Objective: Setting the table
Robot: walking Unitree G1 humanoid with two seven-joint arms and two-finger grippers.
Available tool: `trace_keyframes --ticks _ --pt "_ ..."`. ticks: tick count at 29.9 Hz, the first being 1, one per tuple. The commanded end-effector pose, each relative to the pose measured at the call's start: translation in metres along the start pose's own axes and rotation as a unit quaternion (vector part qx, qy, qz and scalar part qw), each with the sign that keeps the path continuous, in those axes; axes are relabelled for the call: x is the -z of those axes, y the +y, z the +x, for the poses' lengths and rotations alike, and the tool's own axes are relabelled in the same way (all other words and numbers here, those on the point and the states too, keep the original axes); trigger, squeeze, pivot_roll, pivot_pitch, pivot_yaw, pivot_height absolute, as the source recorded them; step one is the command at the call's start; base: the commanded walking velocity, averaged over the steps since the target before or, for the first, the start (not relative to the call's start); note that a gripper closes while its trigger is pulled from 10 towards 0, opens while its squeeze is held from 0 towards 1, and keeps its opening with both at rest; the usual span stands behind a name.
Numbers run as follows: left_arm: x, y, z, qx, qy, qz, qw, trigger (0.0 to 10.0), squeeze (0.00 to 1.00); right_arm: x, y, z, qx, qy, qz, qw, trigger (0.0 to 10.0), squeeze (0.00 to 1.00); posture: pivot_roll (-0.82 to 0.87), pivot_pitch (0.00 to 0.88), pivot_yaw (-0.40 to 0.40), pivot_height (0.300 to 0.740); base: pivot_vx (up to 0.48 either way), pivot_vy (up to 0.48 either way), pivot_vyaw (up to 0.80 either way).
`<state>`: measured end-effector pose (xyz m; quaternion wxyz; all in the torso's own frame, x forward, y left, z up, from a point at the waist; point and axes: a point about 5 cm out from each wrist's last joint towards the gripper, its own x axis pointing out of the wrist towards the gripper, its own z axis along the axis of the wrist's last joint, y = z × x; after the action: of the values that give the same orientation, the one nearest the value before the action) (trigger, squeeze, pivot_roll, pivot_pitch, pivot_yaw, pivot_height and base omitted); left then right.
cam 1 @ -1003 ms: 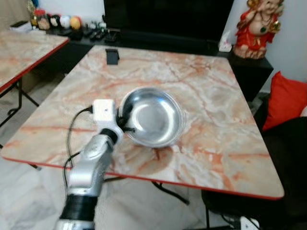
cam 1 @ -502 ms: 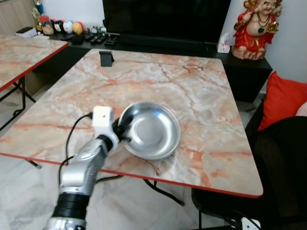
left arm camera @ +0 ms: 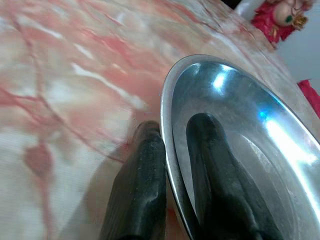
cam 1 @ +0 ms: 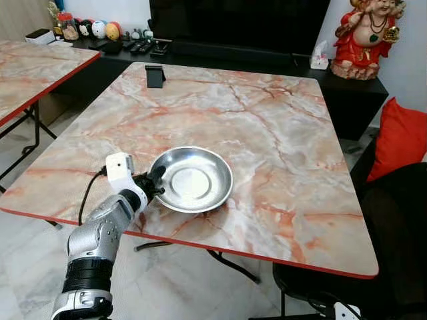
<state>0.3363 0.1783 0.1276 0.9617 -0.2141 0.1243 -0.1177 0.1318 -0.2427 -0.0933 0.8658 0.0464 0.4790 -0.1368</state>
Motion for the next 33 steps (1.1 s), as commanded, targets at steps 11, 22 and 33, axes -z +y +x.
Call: trace_keyframes --ticks 11,22,33 --pt "0.015 0.0 -0.004 0.014 0.052 0.088 0.995 10.0 0.0 -0.001 -0.002 0.0 0.002 0.0 0.001 1.0 10.0 0.0 0.09 0.0 -0.052 0.74 0.0 0.0 0.0" --pt "0.022 0.0 -0.004 0.011 0.062 0.098 0.993 10.0 1.0 -0.001 -0.002 0.0 0.002 -0.001 0.002 1.0 10.0 0.0 0.09 0.0 -0.052 0.74 0.0 0.0 0.0" --pt "0.022 0.0 -0.003 0.005 0.061 0.099 0.993 10.0 1.0 -0.001 -0.002 0.0 0.002 -0.001 0.001 1.0 10.0 0.0 0.09 0.0 -0.055 0.74 0.0 0.0 0.0"
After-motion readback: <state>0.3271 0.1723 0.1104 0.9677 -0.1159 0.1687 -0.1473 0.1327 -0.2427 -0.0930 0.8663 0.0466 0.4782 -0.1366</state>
